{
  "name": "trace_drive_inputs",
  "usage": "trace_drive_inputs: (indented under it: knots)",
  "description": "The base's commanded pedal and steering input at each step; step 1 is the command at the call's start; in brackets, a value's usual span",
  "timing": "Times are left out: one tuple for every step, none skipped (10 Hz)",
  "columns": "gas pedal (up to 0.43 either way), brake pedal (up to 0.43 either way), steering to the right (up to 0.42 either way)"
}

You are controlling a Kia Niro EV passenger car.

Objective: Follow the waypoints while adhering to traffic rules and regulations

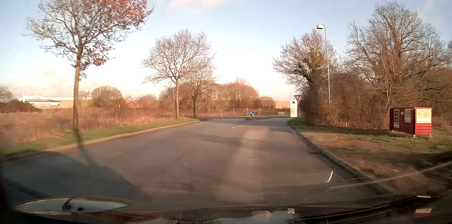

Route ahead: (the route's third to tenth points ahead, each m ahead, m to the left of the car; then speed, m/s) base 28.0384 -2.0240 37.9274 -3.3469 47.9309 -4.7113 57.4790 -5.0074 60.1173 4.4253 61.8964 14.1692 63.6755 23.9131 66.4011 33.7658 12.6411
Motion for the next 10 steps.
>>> trace_drive_inputs:
  knots:
    - [0.020,0.000,0.030]
    - [0.028,0.000,0.030]
    - [0.028,0.000,0.030]
    - [0.028,0.000,0.030]
    - [0.028,0.000,0.030]
    - [0.028,0.000,0.030]
    - [0.028,0.000,0.030]
    - [0.020,0.000,0.030]
    - [0.000,0.000,0.030]
    - [0.000,0.000,0.030]
